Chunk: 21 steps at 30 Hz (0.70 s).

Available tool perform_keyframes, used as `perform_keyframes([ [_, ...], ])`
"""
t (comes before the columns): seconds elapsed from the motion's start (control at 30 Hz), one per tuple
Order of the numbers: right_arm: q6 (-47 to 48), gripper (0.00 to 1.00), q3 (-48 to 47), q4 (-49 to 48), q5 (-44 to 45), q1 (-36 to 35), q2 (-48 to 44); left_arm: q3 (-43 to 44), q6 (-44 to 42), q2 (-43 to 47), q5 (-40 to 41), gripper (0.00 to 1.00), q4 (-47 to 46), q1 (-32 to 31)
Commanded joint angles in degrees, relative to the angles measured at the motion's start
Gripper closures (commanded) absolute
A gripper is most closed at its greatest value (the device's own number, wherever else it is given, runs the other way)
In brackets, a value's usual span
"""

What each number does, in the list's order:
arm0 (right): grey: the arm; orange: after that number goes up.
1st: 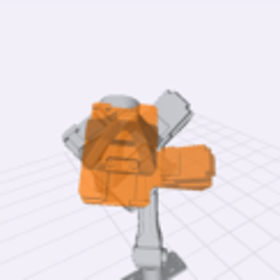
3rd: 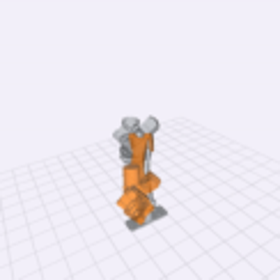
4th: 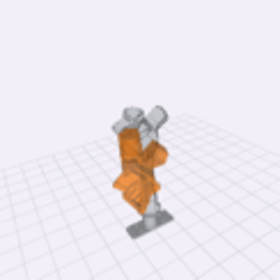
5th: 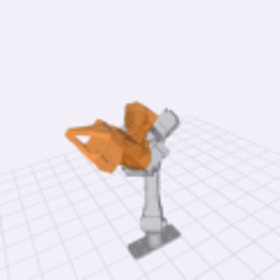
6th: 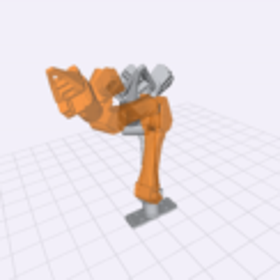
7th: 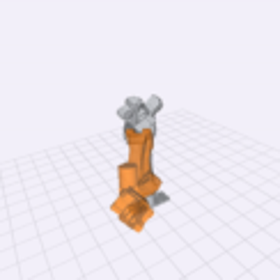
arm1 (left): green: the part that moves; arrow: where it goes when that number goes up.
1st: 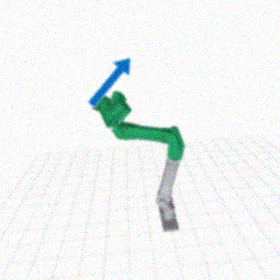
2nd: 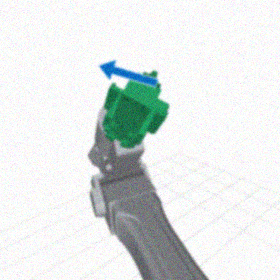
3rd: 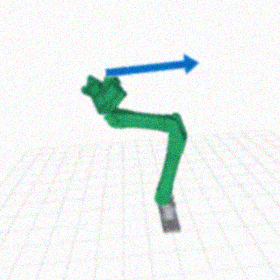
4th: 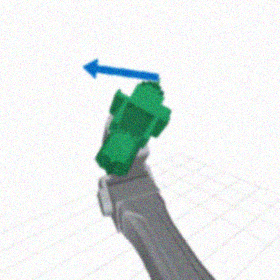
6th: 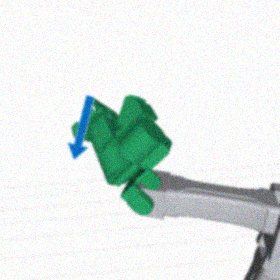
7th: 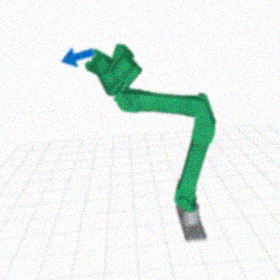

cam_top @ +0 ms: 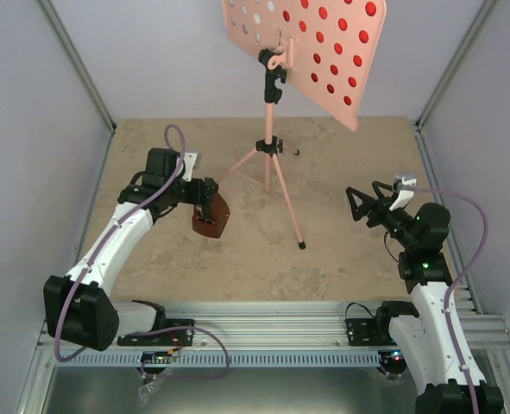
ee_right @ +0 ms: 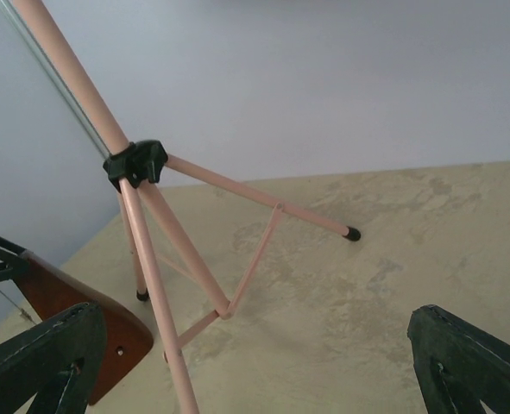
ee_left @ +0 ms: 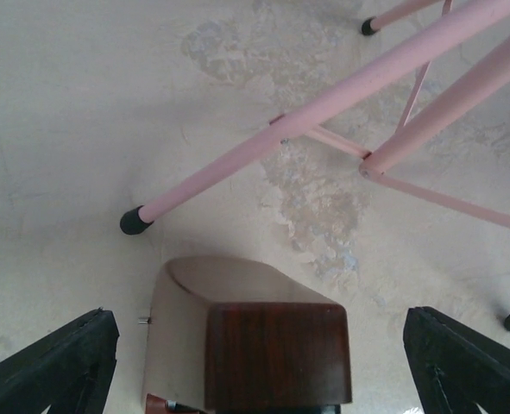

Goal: Pack up the instrument practice props

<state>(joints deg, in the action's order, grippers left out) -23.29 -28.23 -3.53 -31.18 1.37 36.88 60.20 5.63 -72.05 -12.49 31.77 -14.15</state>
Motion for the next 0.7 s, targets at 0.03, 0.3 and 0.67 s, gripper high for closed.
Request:
perform_keyframes([
  [0.03, -0.8, 0.02, -5.0, -1.0, -5.9, 0.0, 7.2, -4.5, -3.8, -0.4, -5.1, 0.08, -7.1, -0.3],
  [0.3, 7.1, 0.02, -9.6, 6.6, -6.6, 0.0, 9.7, -5.6, -3.2, -0.6, -2.2, 0.14, -8.6, -0.3],
  [0.67, 6.7, 0.02, -9.2, 7.7, -9.0, -0.1, 8.3, -7.6, -2.6, 0.3, -2.2, 0.31, -10.5, -0.3],
])
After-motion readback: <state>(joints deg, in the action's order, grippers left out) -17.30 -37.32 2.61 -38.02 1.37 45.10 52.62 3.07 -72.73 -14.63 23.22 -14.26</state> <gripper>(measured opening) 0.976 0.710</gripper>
